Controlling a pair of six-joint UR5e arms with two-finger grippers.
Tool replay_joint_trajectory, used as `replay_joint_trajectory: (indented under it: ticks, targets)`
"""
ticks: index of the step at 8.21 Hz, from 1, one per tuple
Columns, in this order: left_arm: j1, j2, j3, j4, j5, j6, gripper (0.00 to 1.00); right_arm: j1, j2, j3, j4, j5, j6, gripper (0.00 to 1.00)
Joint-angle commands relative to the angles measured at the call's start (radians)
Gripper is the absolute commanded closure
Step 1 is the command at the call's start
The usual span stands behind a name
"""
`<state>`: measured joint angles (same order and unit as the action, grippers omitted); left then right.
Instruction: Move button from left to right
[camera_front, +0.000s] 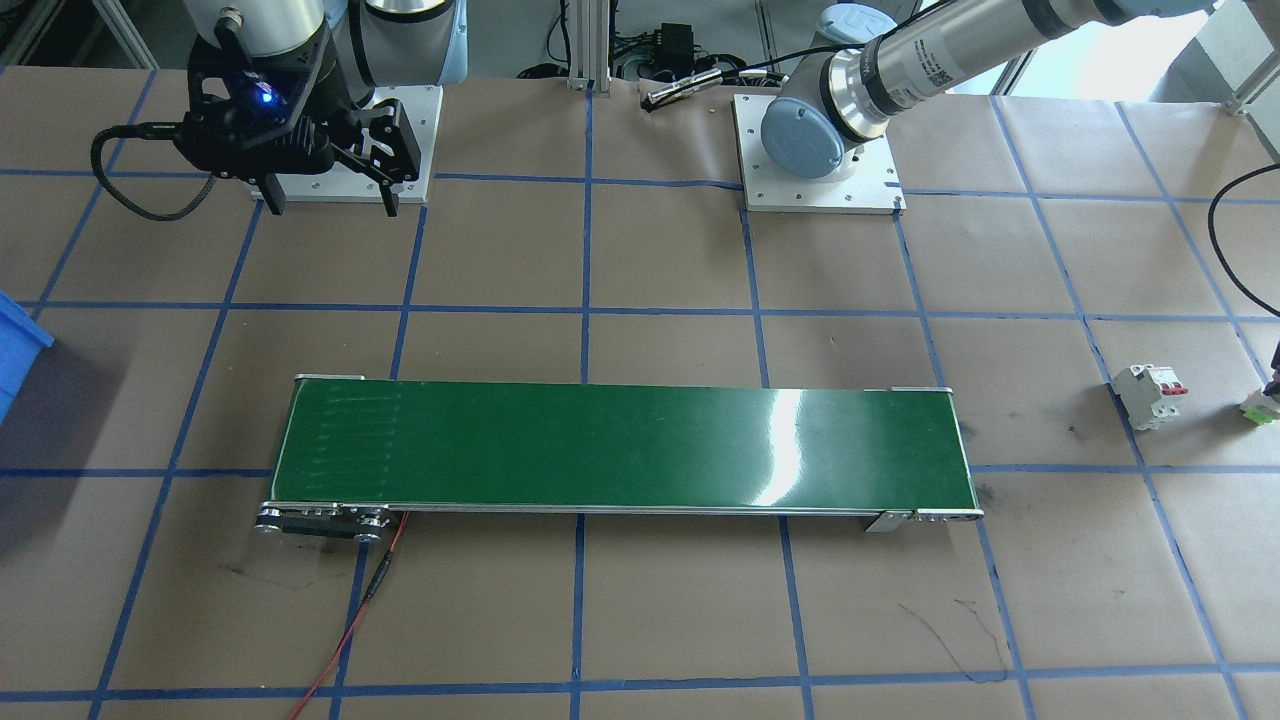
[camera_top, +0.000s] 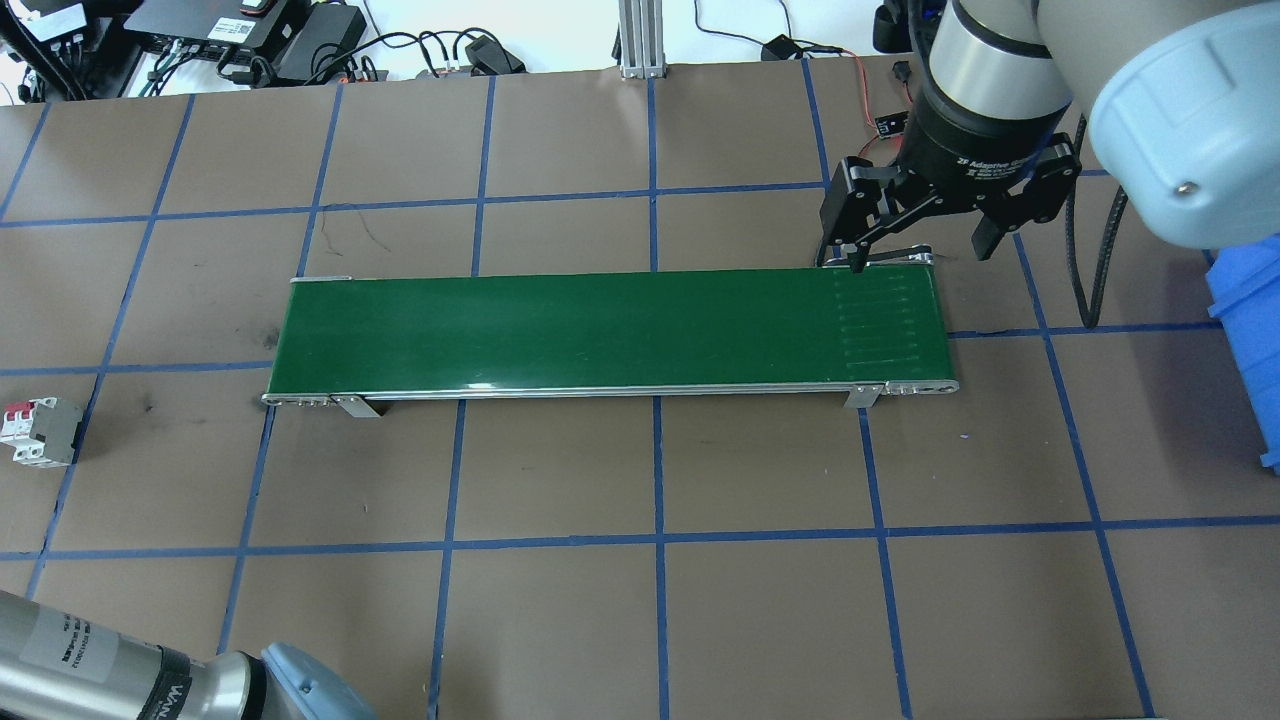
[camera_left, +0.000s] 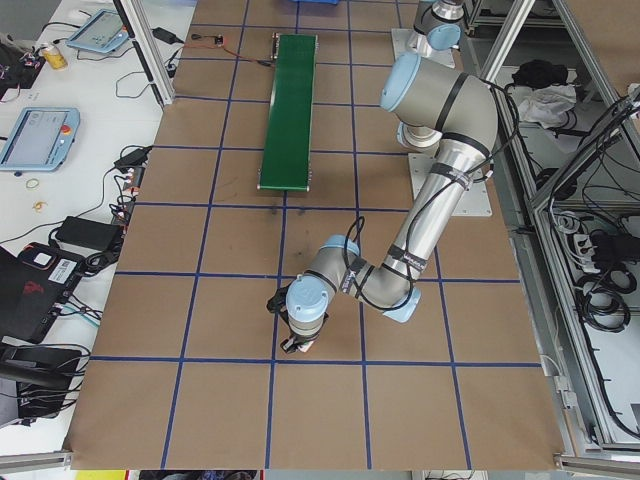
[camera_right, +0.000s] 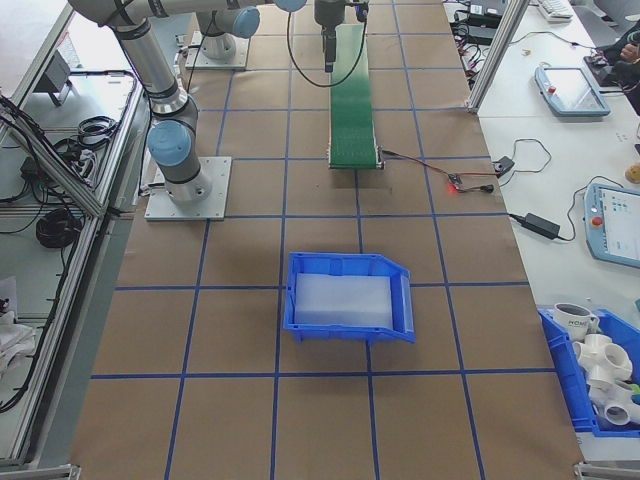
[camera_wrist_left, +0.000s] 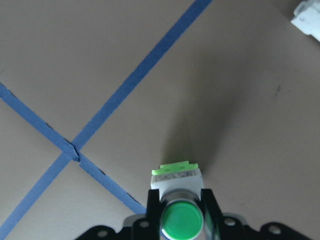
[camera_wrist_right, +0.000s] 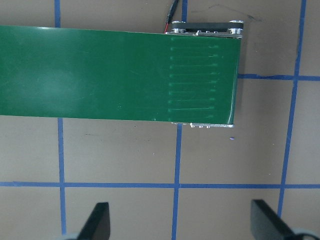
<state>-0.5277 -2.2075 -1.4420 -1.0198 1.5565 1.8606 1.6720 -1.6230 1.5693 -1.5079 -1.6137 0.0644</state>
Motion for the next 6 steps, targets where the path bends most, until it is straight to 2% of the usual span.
replay_joint_trajectory:
  ticks: [1, 3, 4, 5, 6]
  targets:
    - [-0.005, 0.031, 0.009, -0.022, -0.001, -0.001, 1.00, 0.000, 0.000, 0.000, 0.000, 0.000, 0.000, 0.00]
    - [-0.023, 0.182, 0.008, -0.179, -0.028, -0.059, 1.00, 0.000, -0.002, 0.000, 0.000, 0.000, 0.000, 0.00]
    - [-0.041, 0.275, -0.001, -0.281, -0.098, -0.169, 1.00, 0.000, 0.000, 0.000, 0.000, 0.000, 0.000, 0.00]
    - [-0.064, 0.334, -0.001, -0.293, -0.116, -0.273, 1.00, 0.000, 0.000, 0.000, 0.000, 0.000, 0.000, 0.00]
    - [-0.095, 0.372, -0.003, -0.296, -0.111, -0.325, 1.00, 0.000, 0.000, 0.000, 0.000, 0.000, 0.000, 0.00]
